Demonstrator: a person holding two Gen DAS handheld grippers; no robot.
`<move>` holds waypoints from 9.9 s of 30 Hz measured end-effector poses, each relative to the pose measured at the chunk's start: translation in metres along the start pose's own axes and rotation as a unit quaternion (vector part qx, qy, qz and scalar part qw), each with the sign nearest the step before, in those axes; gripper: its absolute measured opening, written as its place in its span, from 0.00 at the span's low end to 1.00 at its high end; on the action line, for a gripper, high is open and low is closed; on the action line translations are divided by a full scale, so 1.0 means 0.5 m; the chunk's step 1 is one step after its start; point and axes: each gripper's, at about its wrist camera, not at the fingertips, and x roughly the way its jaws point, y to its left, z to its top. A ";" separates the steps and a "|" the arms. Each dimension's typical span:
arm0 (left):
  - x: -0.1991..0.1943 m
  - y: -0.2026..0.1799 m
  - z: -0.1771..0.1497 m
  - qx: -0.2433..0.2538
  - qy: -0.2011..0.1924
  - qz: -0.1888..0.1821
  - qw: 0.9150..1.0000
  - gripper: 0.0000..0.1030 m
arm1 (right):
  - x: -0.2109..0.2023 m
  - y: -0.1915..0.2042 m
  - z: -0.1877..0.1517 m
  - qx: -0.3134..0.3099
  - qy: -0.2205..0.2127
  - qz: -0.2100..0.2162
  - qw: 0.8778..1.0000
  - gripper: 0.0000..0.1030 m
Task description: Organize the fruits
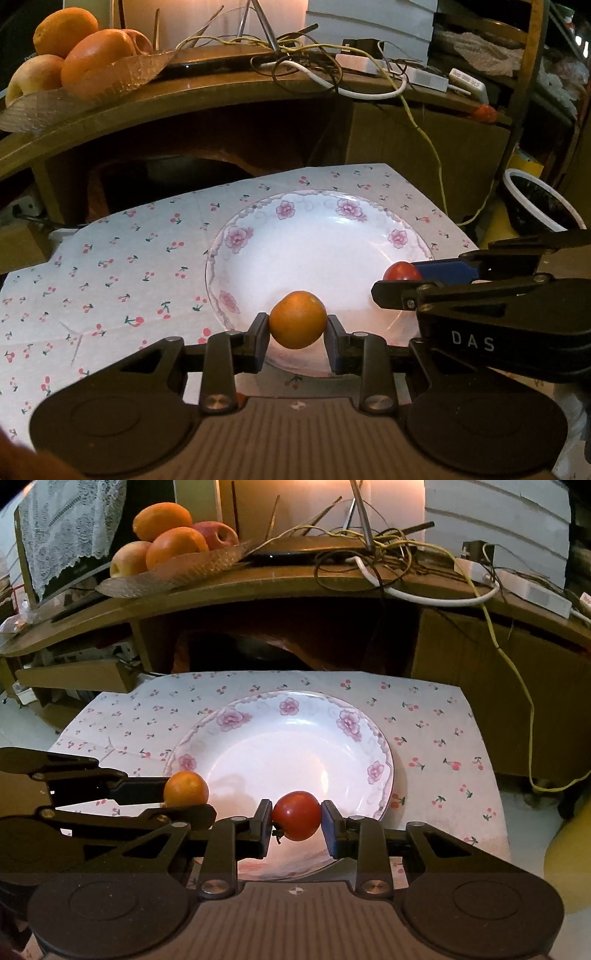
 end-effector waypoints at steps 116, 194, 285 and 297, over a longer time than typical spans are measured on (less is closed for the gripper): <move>-0.129 -0.001 -0.198 0.059 0.048 -0.040 0.996 0.44 | -0.060 0.107 -0.132 -0.135 0.083 0.078 0.984 0.40; -0.050 0.021 0.010 0.005 -0.021 0.002 1.000 0.35 | -0.019 0.000 0.003 -0.005 -0.004 -0.003 1.000 0.32; -0.110 0.038 -0.158 0.078 0.076 -0.056 0.992 0.40 | -0.059 0.123 -0.112 -0.161 0.095 0.084 0.979 0.24; -0.116 0.025 -0.177 0.104 0.059 -0.049 0.992 0.48 | -0.061 0.116 -0.119 -0.164 0.091 0.083 0.979 0.42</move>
